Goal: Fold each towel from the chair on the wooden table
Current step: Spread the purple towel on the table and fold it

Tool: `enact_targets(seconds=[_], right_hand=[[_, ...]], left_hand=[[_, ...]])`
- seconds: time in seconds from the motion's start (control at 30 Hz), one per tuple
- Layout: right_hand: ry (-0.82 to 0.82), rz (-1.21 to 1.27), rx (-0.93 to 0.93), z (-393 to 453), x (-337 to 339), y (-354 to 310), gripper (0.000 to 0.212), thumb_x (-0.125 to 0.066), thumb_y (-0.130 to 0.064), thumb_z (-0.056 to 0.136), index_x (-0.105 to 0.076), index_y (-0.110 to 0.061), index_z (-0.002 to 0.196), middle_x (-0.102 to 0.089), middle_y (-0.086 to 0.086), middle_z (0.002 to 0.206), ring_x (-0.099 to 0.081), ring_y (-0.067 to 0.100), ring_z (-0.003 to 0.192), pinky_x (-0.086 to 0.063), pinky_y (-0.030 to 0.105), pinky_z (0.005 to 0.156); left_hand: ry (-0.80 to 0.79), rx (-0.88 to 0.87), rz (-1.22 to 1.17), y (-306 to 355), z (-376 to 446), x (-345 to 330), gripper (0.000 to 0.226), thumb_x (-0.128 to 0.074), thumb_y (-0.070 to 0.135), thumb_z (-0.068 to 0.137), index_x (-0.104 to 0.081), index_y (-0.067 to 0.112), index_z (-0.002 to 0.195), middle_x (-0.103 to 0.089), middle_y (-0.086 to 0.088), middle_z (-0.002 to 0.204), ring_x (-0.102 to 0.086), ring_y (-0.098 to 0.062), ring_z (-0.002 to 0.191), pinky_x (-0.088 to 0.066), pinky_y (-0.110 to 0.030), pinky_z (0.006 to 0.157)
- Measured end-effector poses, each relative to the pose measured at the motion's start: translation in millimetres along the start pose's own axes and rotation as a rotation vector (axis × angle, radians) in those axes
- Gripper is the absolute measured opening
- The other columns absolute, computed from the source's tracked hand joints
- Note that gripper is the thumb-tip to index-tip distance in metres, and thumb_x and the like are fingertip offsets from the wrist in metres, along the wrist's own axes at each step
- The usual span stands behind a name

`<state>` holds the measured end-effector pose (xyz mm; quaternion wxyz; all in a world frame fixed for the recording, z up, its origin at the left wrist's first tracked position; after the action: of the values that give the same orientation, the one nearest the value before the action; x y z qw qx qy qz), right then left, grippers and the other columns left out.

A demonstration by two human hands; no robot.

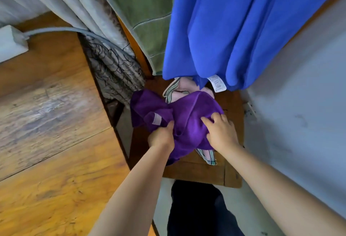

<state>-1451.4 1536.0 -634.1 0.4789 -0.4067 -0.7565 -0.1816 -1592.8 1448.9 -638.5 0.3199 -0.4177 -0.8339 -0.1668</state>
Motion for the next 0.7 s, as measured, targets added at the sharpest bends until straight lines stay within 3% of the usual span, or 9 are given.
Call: enact_targets(seconds=[0.13, 0.27, 0.33, 0.5, 0.7], right_hand=[[0.107, 0.127, 0.022, 3.8, -9.8, 8.5, 0.036, -0.053, -0.015, 0.086, -0.059, -0.015, 0.121, -0.054, 0.008, 0.118, -0.045, 0.026, 0.114, -0.036, 0.035, 0.092], [0.195, 0.255, 0.089, -10.2, 0.7, 12.8, 0.023, -0.070, 0.001, 0.068, -0.073, -0.002, 0.091, -0.066, 0.016, 0.083, -0.061, 0.036, 0.083, -0.050, 0.041, 0.073], [0.187, 0.269, 0.108, -13.7, 3.9, 15.2, 0.021, -0.073, 0.003, 0.064, -0.074, 0.000, 0.084, -0.066, 0.016, 0.076, -0.063, 0.036, 0.075, -0.052, 0.042, 0.067], [0.123, 0.278, 0.080, -19.1, 11.1, 20.2, 0.025, -0.059, -0.012, 0.084, -0.068, -0.007, 0.107, -0.065, 0.009, 0.101, -0.058, 0.027, 0.095, -0.045, 0.028, 0.081], [0.047, 0.245, 0.080, -28.8, 29.8, 19.7, 0.029, -0.051, -0.020, 0.090, -0.063, -0.012, 0.115, -0.060, 0.004, 0.111, -0.054, 0.021, 0.102, -0.042, 0.026, 0.082]], left_hand=[[0.115, 0.039, 0.026, 2.2, 9.8, -11.5, 0.029, -0.035, 0.008, 0.096, -0.056, 0.012, 0.116, -0.062, -0.010, 0.118, -0.060, -0.027, 0.108, -0.048, -0.033, 0.083], [0.254, -0.054, 0.005, 6.5, 6.8, -5.8, 0.029, -0.036, 0.012, 0.097, -0.041, 0.013, 0.125, -0.062, -0.010, 0.112, -0.063, -0.027, 0.099, -0.050, -0.033, 0.074], [0.268, -0.092, 0.011, 9.2, 9.6, -3.3, 0.035, -0.036, 0.013, 0.097, -0.035, 0.016, 0.131, -0.058, -0.011, 0.116, -0.060, -0.027, 0.101, -0.050, -0.034, 0.074], [0.187, -0.085, 0.139, 8.3, 10.4, -2.7, 0.035, -0.030, 0.007, 0.097, -0.054, 0.011, 0.122, -0.053, -0.008, 0.125, -0.054, -0.025, 0.112, -0.048, -0.032, 0.084], [0.119, -0.126, 0.020, 7.8, 3.4, 8.0, 0.038, -0.034, 0.012, 0.096, -0.041, 0.017, 0.133, -0.041, -0.012, 0.133, -0.043, -0.031, 0.122, -0.045, -0.036, 0.091]])
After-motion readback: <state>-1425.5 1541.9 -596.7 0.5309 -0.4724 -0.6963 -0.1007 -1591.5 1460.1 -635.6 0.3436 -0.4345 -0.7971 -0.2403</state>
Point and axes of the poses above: each hand's wrist, its own z-axis towards the middle knuckle, its own x-axis out of the back of the hand, y = z × x, the point moved 1 cm from there along z, towards the middle knuckle
